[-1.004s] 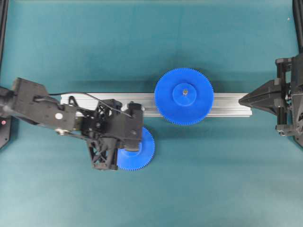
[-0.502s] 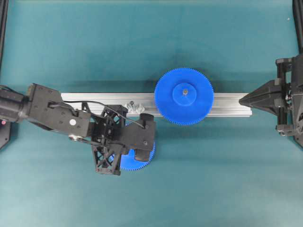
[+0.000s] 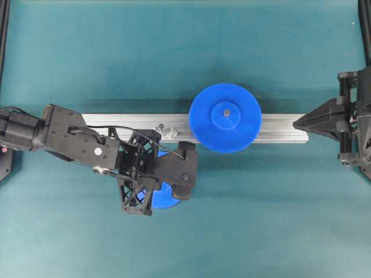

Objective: Insert the small gear onto the shaft.
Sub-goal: 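Lower the open left gripper over the blue gear's hub, then close the left gripper on the blue gear hub, then lift the blue gear and carry it toward the empty left shaft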

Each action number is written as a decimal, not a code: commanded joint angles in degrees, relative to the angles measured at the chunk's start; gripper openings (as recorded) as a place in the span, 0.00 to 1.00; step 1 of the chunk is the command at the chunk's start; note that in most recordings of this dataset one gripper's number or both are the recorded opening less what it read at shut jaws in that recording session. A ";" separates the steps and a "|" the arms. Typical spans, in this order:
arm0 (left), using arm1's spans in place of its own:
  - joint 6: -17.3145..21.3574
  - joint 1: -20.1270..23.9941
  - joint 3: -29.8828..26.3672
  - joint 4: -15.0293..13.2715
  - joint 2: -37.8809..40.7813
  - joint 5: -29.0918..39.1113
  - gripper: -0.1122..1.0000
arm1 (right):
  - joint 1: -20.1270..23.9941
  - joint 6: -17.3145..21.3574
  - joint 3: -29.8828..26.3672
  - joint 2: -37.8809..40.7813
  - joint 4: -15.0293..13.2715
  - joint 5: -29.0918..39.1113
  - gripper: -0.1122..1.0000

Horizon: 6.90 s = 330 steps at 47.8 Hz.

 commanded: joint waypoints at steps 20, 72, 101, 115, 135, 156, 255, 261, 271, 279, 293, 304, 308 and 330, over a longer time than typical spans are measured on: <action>-3.16 0.00 -1.23 0.09 -1.14 -0.79 0.82 | -0.09 0.44 -0.26 -1.14 0.00 -0.09 0.12; -4.66 1.14 -2.37 0.09 2.64 -0.79 0.94 | -0.09 0.53 0.53 -1.23 0.00 -0.26 0.12; -4.66 1.14 -1.76 0.09 4.22 -0.53 0.94 | -0.09 0.79 0.70 -1.23 0.00 -0.26 0.12; -4.66 1.14 -1.49 0.09 4.75 -0.35 0.94 | -0.09 1.05 0.70 -1.23 0.00 -0.26 0.12; -4.66 1.14 -1.49 0.09 4.75 0.00 0.94 | -0.18 1.05 0.70 -1.23 0.00 -0.26 0.12; -4.57 0.09 -1.58 0.09 4.57 1.76 0.77 | -0.09 1.05 0.88 -1.23 0.00 -0.09 0.12; 1.67 2.46 -13.71 0.18 -6.59 16.79 0.72 | -1.14 1.05 1.41 -2.02 -0.09 -0.62 0.12; 1.58 2.90 -13.71 0.18 -8.35 16.88 0.72 | -1.41 1.05 1.32 -2.90 -0.09 -0.53 0.12; 1.67 4.31 -13.71 0.18 -11.69 16.88 0.72 | -1.93 1.05 1.41 -4.04 -0.09 -0.26 0.12; 1.76 5.71 -13.71 0.18 -14.06 16.88 0.72 | -2.29 1.05 1.41 -4.39 -0.09 -0.09 0.12; 4.04 7.38 -13.27 0.18 -15.29 16.88 0.72 | -2.64 1.05 1.32 -4.48 -0.09 -0.09 0.12; 6.86 8.79 -13.54 0.18 -14.94 16.88 0.72 | -2.64 1.05 1.32 -4.66 -0.09 -0.09 0.12; 7.47 9.76 -13.45 0.35 -14.85 16.88 0.72 | -2.64 1.05 1.32 -4.66 -0.09 -0.09 0.12; 11.07 13.45 -13.45 0.18 -11.69 17.05 0.72 | -2.64 1.23 1.41 -4.66 0.00 -0.09 0.12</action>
